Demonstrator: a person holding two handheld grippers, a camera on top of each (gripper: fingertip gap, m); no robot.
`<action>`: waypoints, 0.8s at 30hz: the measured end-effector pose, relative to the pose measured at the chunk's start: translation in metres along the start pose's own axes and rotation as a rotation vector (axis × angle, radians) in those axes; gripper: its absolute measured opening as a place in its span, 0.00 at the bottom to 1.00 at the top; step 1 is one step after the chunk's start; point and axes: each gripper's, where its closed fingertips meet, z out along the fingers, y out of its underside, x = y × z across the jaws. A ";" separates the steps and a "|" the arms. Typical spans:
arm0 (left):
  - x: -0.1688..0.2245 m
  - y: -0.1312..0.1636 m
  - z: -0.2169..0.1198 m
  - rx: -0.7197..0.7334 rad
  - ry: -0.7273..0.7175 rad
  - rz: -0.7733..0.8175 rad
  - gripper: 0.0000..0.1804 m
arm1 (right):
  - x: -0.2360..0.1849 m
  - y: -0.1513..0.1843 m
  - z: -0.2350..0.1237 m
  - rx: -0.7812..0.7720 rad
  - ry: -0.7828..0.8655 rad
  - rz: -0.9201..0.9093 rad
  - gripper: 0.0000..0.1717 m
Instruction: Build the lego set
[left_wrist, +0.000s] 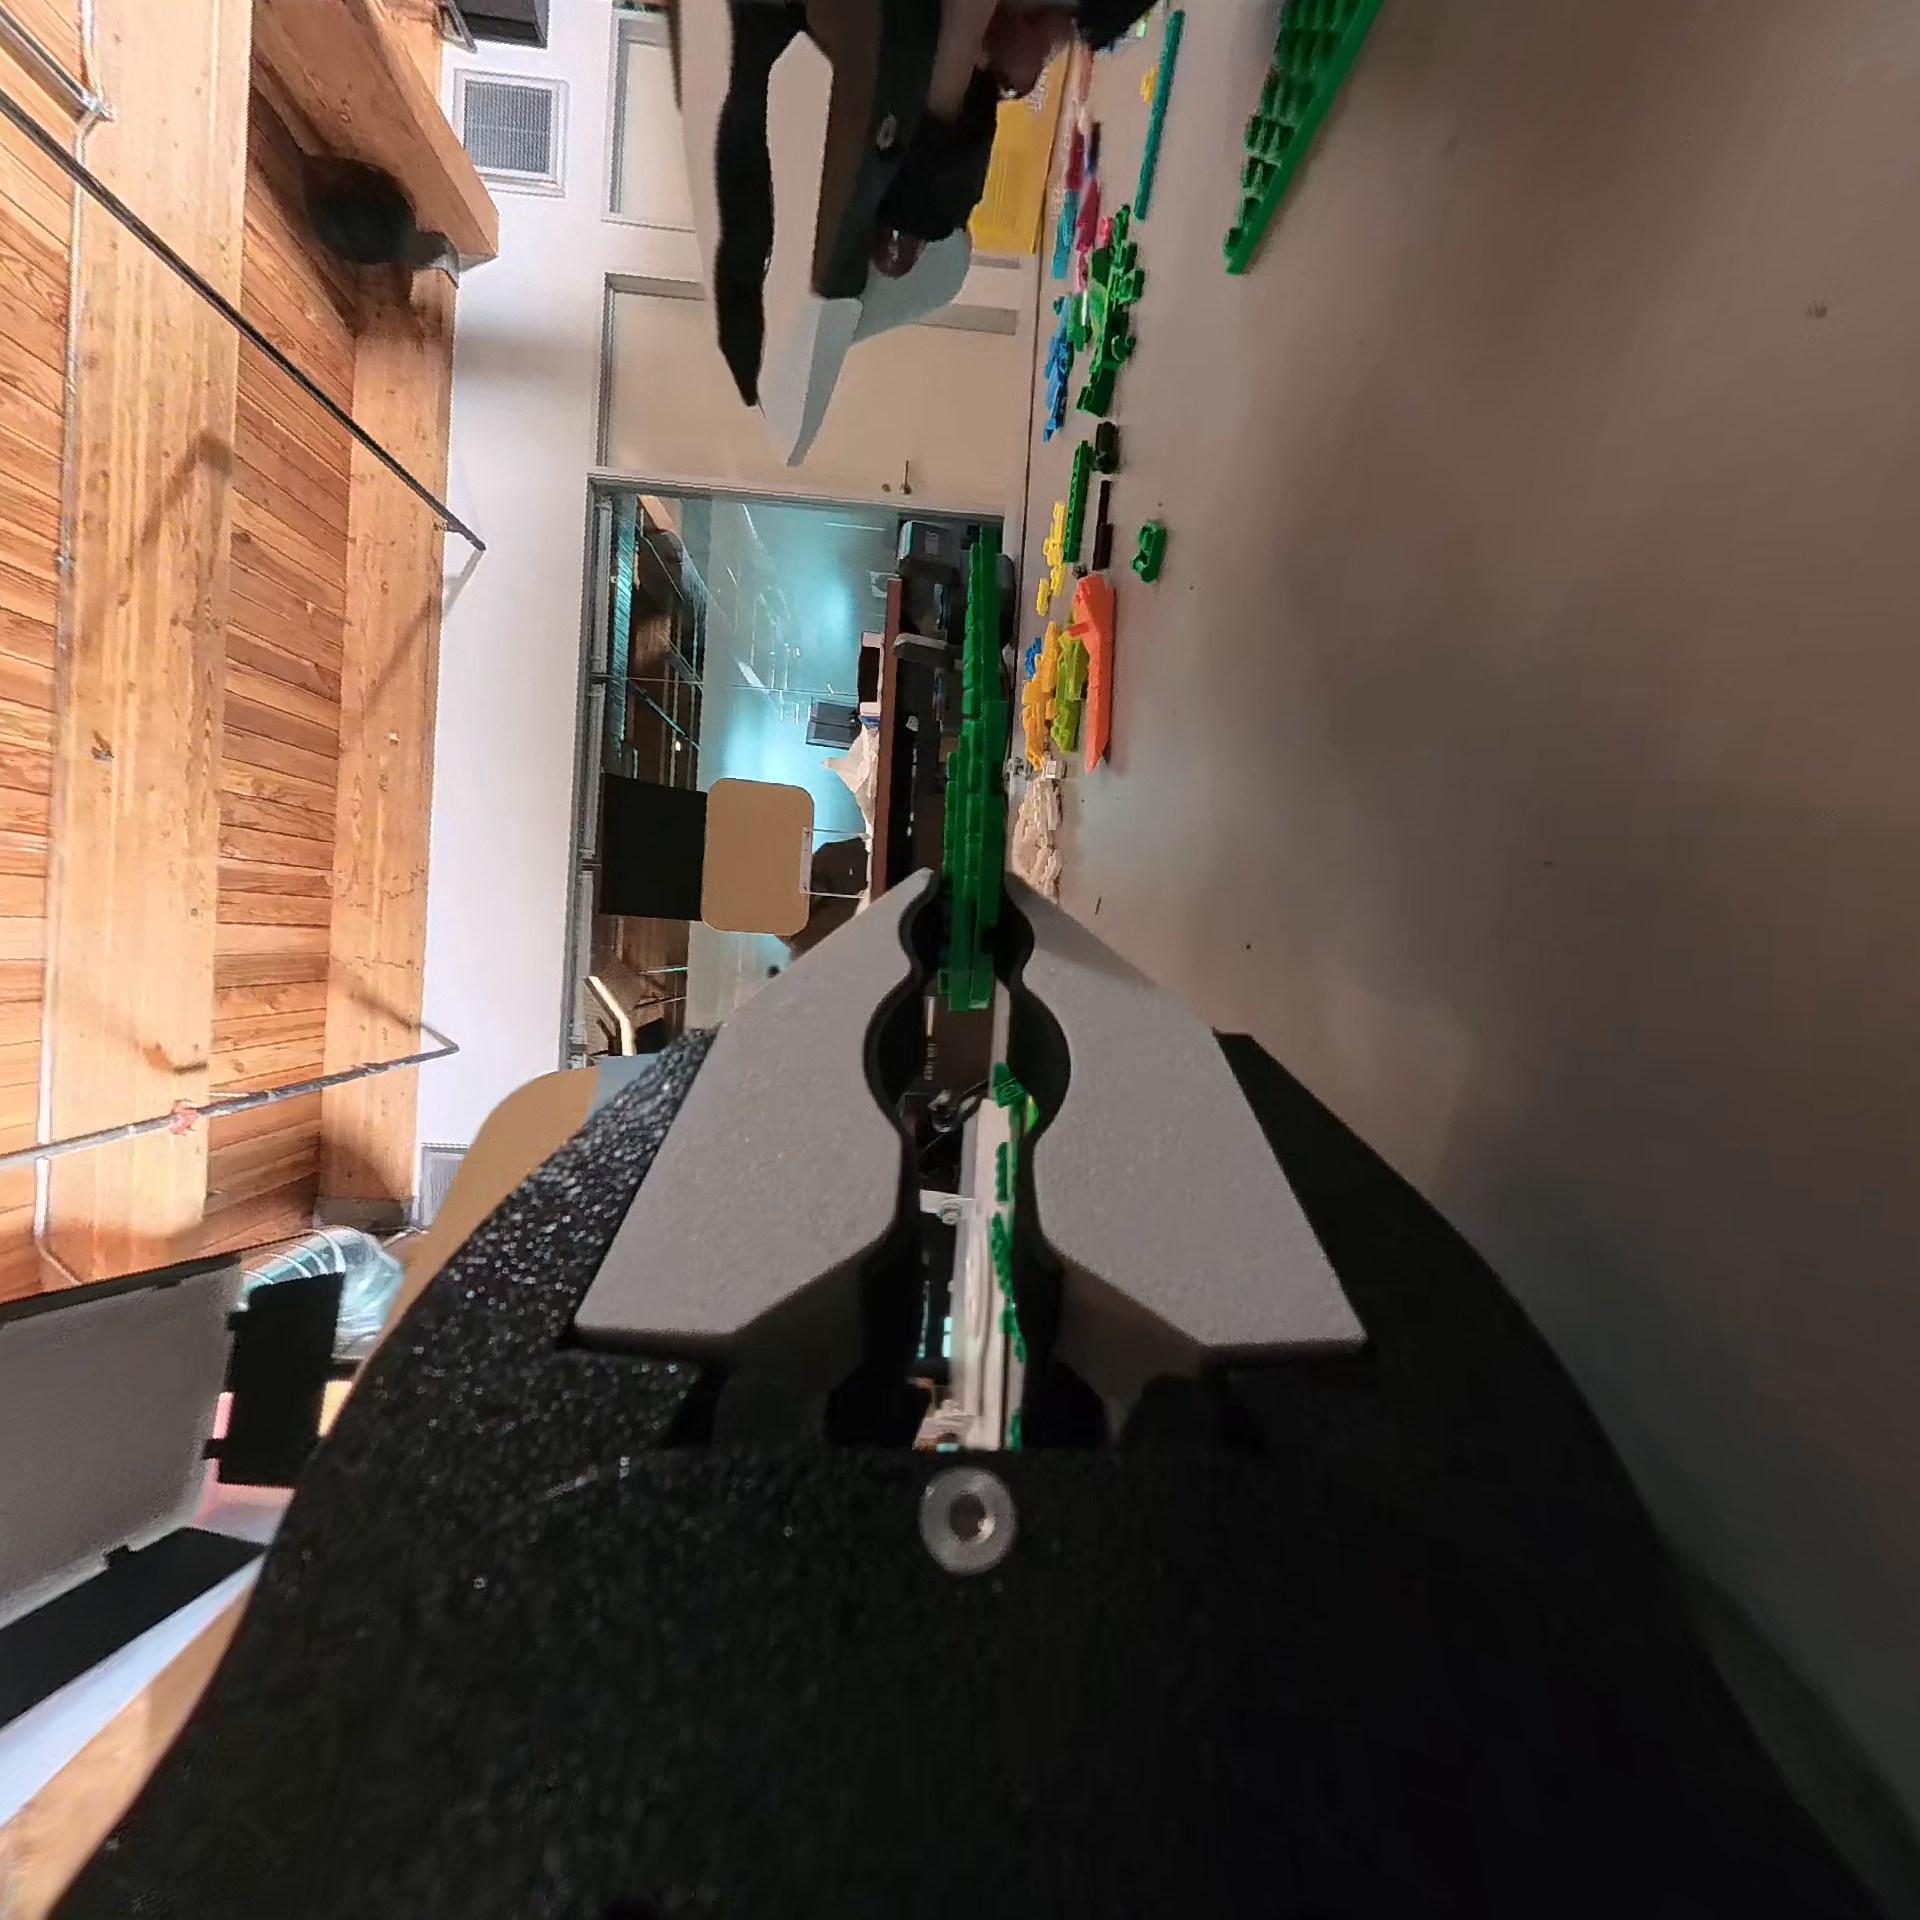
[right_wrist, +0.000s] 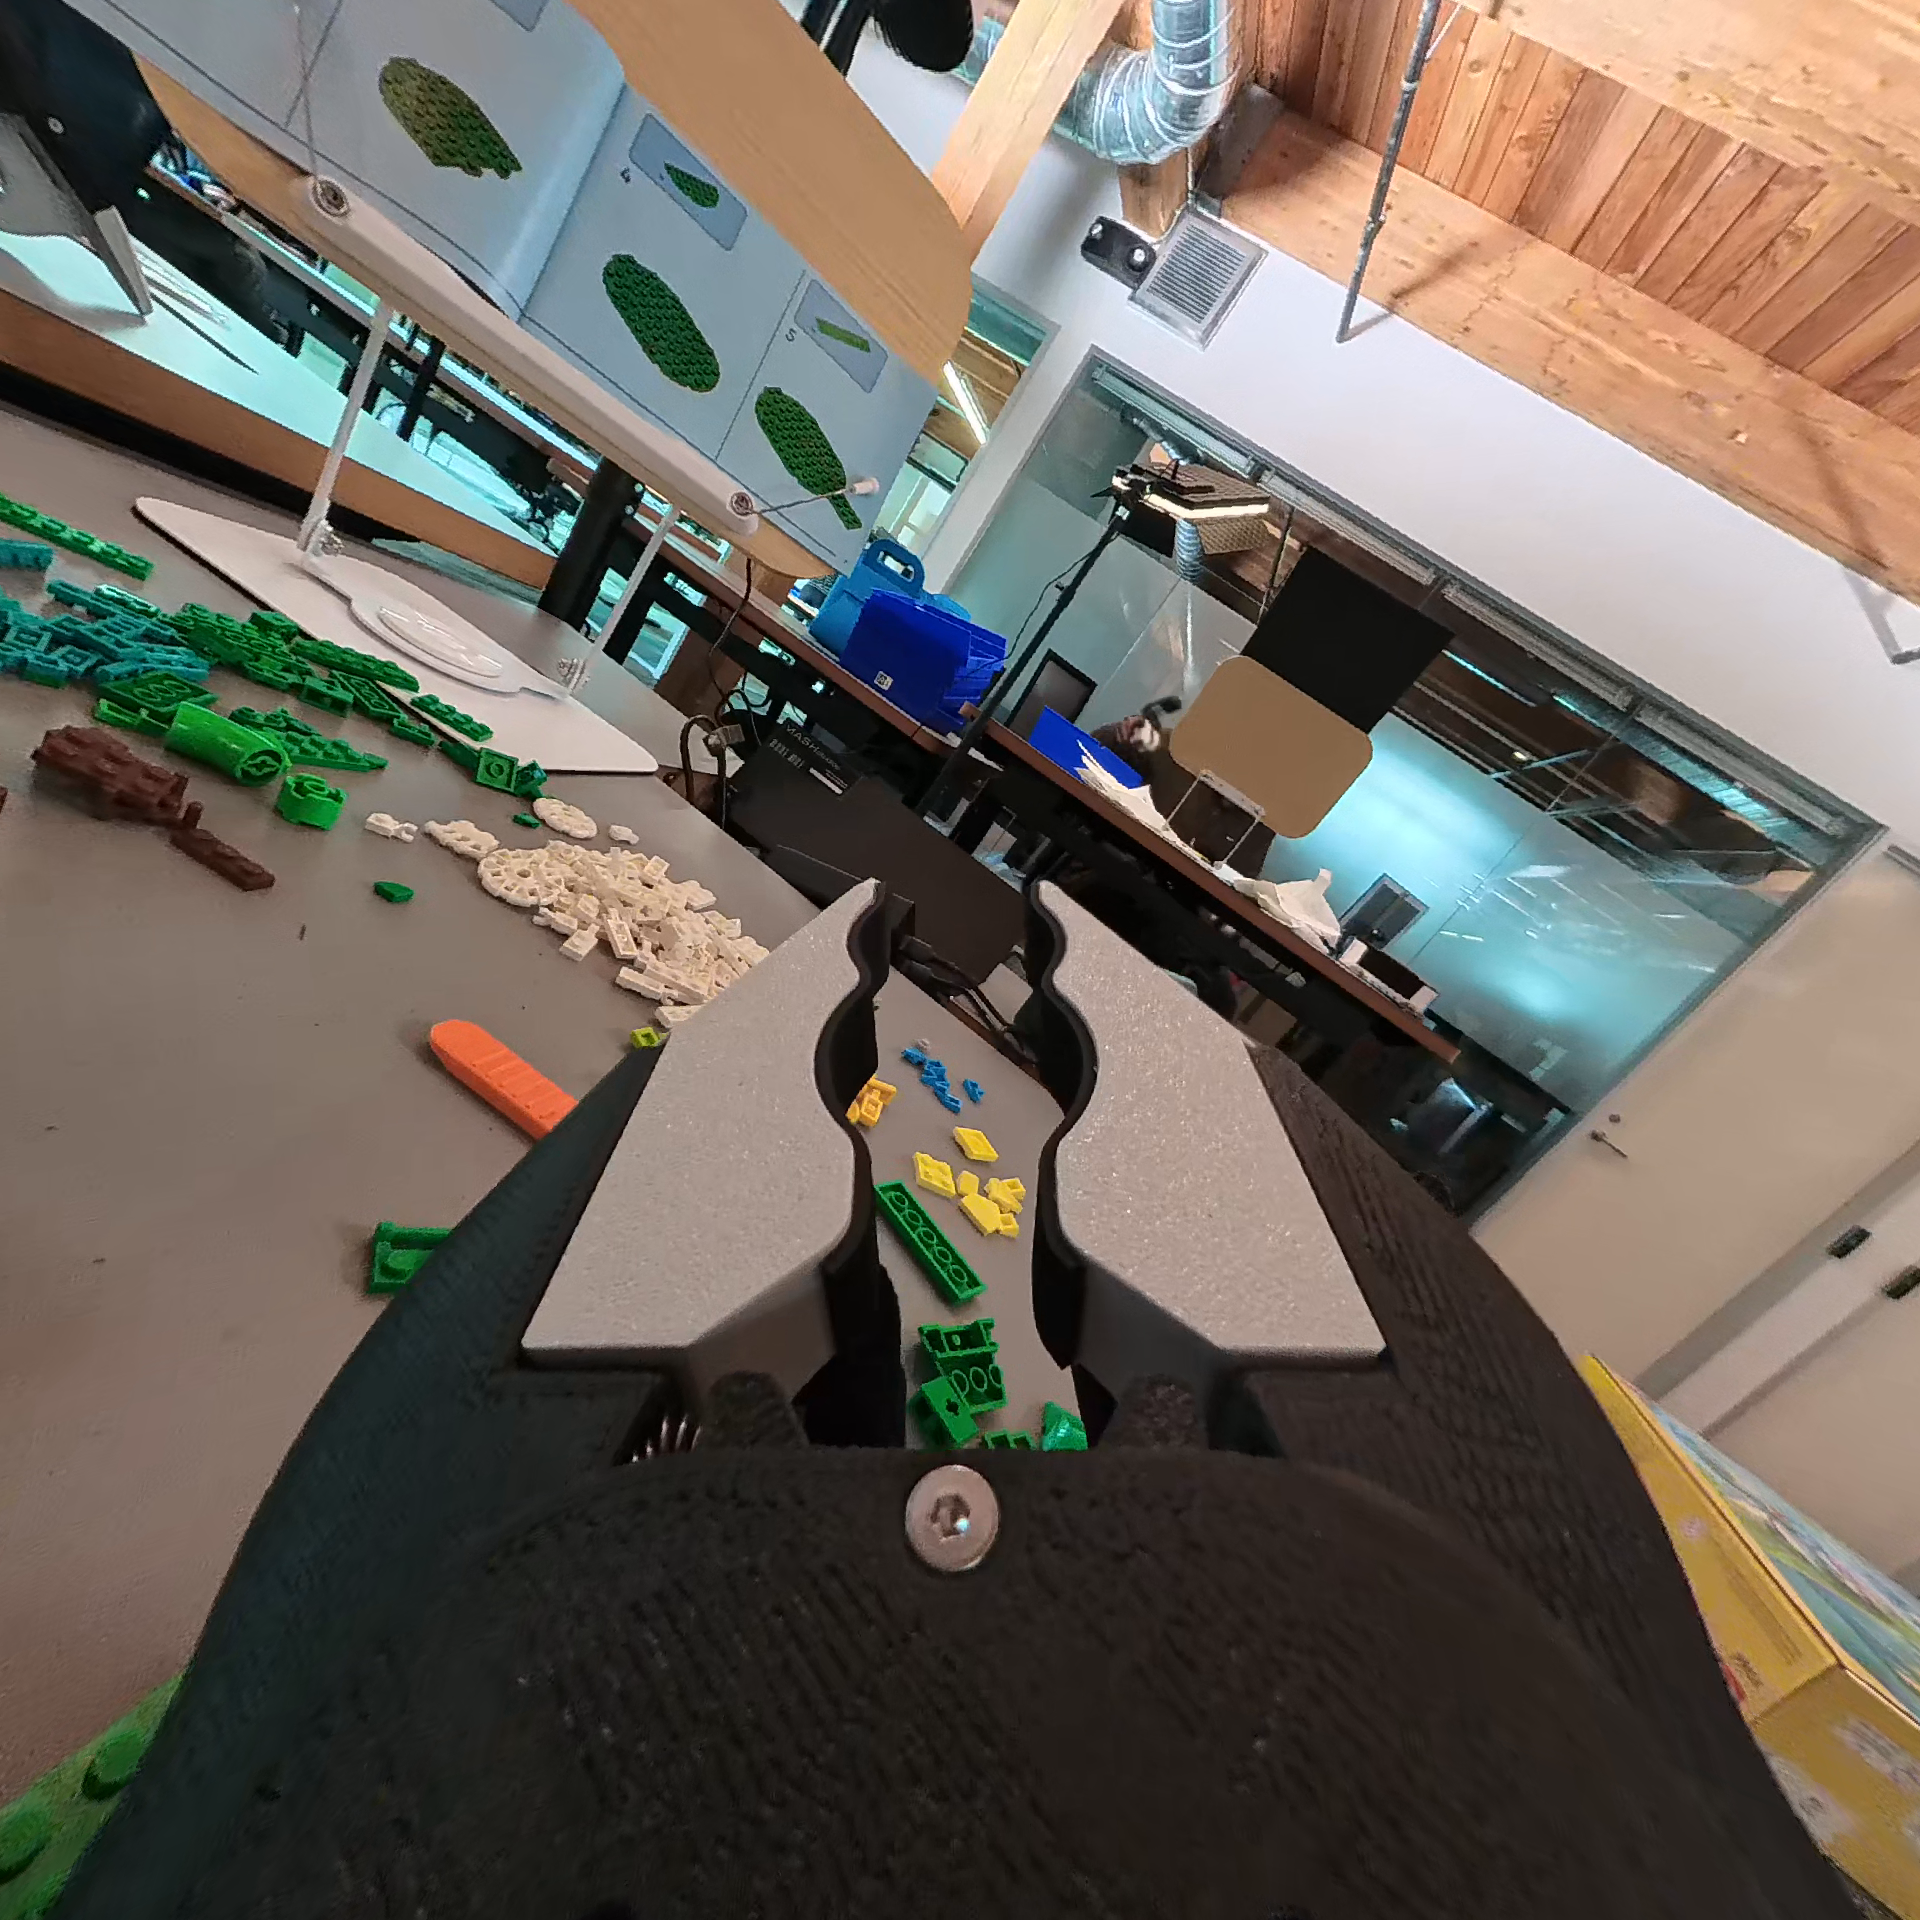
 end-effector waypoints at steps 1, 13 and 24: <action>-0.001 0.000 0.000 0.003 0.002 -0.021 0.03 | 0.000 0.001 0.000 -0.001 -0.002 0.001 0.14; -0.004 -0.001 -0.003 0.008 -0.010 -0.057 0.03 | -0.001 0.005 0.001 -0.014 -0.007 0.001 0.13; -0.005 0.000 -0.003 0.015 -0.012 -0.100 0.03 | -0.005 0.002 0.001 -0.005 -0.022 -0.013 0.13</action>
